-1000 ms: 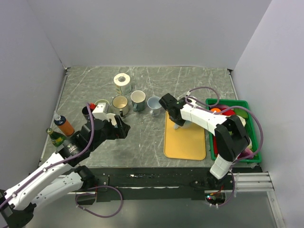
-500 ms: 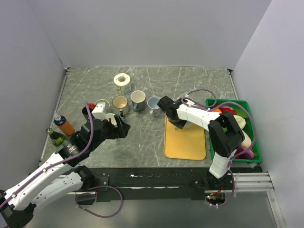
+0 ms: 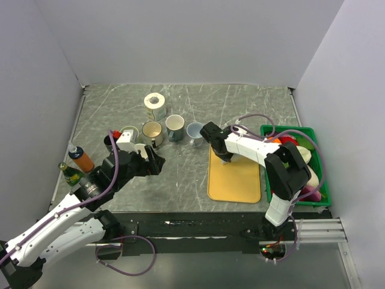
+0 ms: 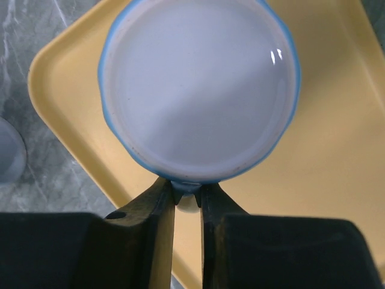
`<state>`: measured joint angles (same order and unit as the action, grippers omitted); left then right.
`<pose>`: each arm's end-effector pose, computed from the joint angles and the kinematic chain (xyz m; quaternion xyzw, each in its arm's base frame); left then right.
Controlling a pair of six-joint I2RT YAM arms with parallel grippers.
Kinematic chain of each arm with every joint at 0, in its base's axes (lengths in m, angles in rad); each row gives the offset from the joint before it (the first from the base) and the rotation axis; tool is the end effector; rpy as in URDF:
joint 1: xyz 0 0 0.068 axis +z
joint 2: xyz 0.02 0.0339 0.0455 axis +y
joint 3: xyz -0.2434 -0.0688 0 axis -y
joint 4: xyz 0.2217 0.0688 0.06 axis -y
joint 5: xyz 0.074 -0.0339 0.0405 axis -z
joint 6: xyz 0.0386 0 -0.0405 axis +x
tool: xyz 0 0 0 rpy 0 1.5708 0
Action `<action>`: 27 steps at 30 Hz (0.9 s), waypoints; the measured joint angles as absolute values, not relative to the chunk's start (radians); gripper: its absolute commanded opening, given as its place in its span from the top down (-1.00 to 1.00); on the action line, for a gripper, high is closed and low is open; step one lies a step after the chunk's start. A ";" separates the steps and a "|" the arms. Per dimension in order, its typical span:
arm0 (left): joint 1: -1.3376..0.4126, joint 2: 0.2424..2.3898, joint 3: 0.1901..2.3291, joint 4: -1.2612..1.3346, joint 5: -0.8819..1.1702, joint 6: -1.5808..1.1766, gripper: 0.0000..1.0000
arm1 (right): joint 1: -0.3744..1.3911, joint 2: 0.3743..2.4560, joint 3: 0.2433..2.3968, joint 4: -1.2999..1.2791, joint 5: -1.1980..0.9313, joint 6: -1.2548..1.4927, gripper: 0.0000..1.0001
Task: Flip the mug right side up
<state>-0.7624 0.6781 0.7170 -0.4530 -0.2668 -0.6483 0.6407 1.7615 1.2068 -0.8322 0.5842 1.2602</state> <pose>0.1166 -0.0973 0.2900 -0.0253 0.8327 -0.2664 0.4847 0.2577 0.1656 0.1823 0.3159 0.9002 -0.0951 0.2844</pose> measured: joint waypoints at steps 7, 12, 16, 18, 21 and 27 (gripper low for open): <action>-0.762 0.679 0.717 -0.453 -0.260 -0.648 -0.93 | 0.641 1.681 1.108 -0.739 0.566 1.198 1.00; -0.762 0.692 0.717 -0.452 -0.248 -0.648 -0.93 | 0.641 1.541 0.981 -0.664 0.501 1.140 1.00; -0.762 0.708 0.716 -0.446 -0.220 -0.648 -0.93 | 0.641 1.366 0.885 -0.631 0.425 1.094 1.00; -0.762 0.716 0.716 -0.431 -0.199 -0.648 -0.93 | 0.641 1.258 0.845 -0.606 0.381 1.066 1.00; -0.762 0.726 0.716 -0.403 -0.163 -0.648 -0.93 | 0.641 1.126 0.822 -0.582 0.324 1.028 1.00; -0.762 0.741 0.712 -0.292 -0.052 -0.650 -0.93 | 0.641 0.904 0.810 -0.516 0.199 0.959 1.00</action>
<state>-0.7624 0.7406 0.7116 -0.2920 -0.0521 -0.6498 0.6407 0.9035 0.8101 -0.5159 0.1989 0.9588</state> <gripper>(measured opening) 0.966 0.255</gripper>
